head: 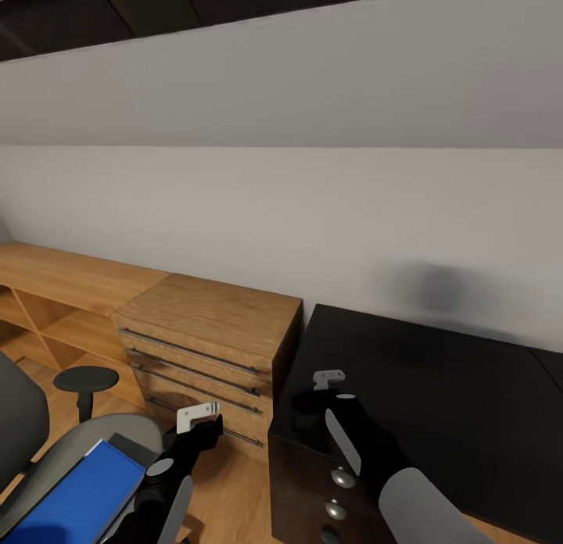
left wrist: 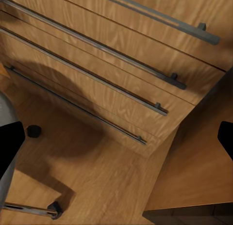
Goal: In the bedroom, organize the workspace by keeping the computer under the desk, ensuring the monitor is on the desk, placing the keyboard on the desk next to the monitor, placing the mouse on the desk next to the keyboard, moving the folder from the swivel chair onto the desk next to the mouse, stacking the notebook on top of the folder with the pen on top of the notebook, and positioning the swivel chair next to the desk.
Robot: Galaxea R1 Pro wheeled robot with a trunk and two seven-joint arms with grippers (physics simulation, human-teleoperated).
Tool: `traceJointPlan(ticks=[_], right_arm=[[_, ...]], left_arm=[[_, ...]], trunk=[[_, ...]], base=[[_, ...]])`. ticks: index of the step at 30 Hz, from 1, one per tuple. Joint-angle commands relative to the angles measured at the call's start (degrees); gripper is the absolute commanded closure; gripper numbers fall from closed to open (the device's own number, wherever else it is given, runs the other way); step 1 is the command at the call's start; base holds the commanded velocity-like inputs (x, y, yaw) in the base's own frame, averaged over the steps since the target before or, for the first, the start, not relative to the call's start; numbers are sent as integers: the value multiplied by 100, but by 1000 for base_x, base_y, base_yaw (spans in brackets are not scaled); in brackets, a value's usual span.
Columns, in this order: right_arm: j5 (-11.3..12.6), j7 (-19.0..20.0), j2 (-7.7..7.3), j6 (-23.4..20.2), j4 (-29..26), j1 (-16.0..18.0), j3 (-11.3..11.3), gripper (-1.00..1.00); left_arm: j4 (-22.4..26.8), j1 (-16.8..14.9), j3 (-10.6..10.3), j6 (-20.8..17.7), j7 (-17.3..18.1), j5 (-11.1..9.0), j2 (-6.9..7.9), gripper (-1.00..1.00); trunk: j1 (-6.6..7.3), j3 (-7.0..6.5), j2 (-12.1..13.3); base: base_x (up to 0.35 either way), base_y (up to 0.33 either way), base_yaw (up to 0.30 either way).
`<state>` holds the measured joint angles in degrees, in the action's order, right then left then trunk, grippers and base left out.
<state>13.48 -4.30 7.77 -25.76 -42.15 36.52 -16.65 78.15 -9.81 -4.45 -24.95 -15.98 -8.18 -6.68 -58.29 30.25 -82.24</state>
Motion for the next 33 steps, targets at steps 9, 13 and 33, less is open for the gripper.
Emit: traceJointPlan(ticks=[9, 13, 33], right_arm=[[43, -72, -18, 93, -32, 4, 21, -100], [35, -98, -22, 329, -88, 4, 49, -100], [47, -916, -81, 165, -1869, -534, 132, -100]], left_arm=[[7, -3, -12, -13, -55, -55, 0, -100], [7, -3, -12, -1, -60, -52, 0, -100], [158, 75, -12, 23, -181, -43, -12, -100]], trunk=[[176, -138, 317], [264, -209, 478], [703, -568, 1280]], base=[[0, 0, 0], [0, 0, 0], [0, 0, 0]])
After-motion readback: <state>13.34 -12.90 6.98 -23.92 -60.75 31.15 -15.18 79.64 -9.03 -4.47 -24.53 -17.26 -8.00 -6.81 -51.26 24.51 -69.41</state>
